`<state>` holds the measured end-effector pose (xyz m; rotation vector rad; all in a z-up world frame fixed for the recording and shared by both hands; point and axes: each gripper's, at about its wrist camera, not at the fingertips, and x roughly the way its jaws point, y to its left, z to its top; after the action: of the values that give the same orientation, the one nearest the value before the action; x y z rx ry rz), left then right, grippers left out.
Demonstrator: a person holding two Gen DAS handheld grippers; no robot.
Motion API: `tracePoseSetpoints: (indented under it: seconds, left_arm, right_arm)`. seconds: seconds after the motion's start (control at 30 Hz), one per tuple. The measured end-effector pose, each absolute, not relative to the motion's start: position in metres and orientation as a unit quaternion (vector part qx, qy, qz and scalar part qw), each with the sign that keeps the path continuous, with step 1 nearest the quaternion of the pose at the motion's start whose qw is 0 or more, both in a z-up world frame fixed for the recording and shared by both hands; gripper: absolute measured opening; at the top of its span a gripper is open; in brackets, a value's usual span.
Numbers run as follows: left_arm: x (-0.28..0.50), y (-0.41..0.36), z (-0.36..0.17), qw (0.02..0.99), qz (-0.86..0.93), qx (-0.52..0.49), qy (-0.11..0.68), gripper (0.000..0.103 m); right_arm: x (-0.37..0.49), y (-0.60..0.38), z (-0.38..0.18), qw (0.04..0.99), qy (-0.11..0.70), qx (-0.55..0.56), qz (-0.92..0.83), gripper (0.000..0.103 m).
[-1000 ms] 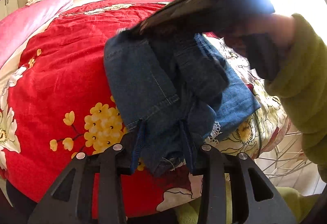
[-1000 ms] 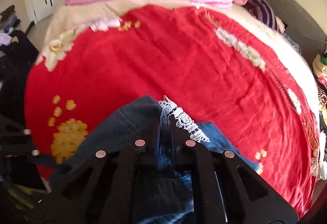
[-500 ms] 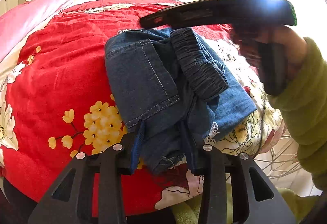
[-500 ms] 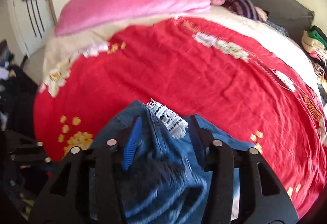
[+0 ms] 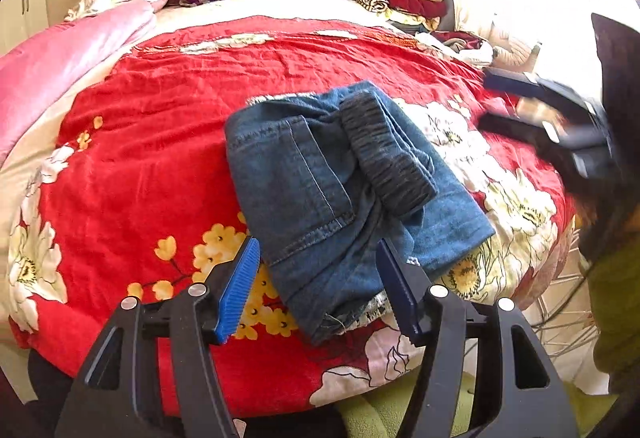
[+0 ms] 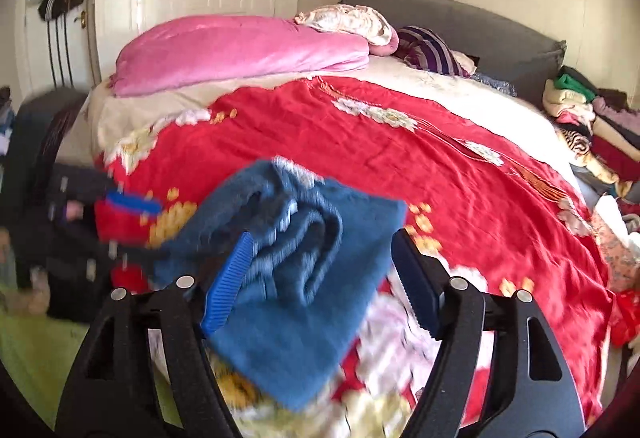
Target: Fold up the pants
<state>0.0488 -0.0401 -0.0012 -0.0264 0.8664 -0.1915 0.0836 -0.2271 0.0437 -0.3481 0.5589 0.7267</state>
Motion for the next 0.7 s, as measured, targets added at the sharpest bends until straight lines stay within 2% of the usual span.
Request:
tracePoseSetpoints:
  seconds: [0.07, 0.3, 0.33, 0.4, 0.47, 0.63, 0.7]
  left_arm:
    - [0.051, -0.038, 0.003, 0.905, -0.087, -0.014, 0.415, 0.076]
    - [0.081, -0.016, 0.016, 0.908, -0.071, -0.034, 0.412, 0.075]
    - [0.091, -0.012, 0.018, 0.906, -0.071, -0.036, 0.415, 0.072]
    - [0.108, -0.006, 0.018, 0.901, -0.067, -0.033, 0.428, 0.038]
    - [0.121, -0.004, 0.016, 0.893, -0.078, -0.043, 0.441, 0.025]
    - [0.149, -0.015, 0.000, 0.879, -0.093, -0.029, 0.467, 0.024]
    - [0.158, -0.018, -0.013, 0.873, -0.092, -0.028, 0.478, 0.024]
  right_arm:
    - [0.074, -0.234, 0.039, 0.878, 0.271, -0.174, 0.353, 0.065]
    - [0.030, -0.211, 0.017, 0.837, 0.258, -0.238, 0.420, 0.065]
    - [0.026, -0.204, 0.015, 0.830, 0.256, -0.247, 0.430, 0.064]
    - [0.019, -0.188, 0.009, 0.814, 0.247, -0.271, 0.450, 0.055]
    - [0.017, -0.168, 0.004, 0.796, 0.238, -0.300, 0.468, 0.052]
    - [0.018, -0.132, -0.005, 0.768, 0.209, -0.366, 0.483, 0.047]
    - [0.021, -0.121, -0.014, 0.753, 0.220, -0.381, 0.489, 0.028]
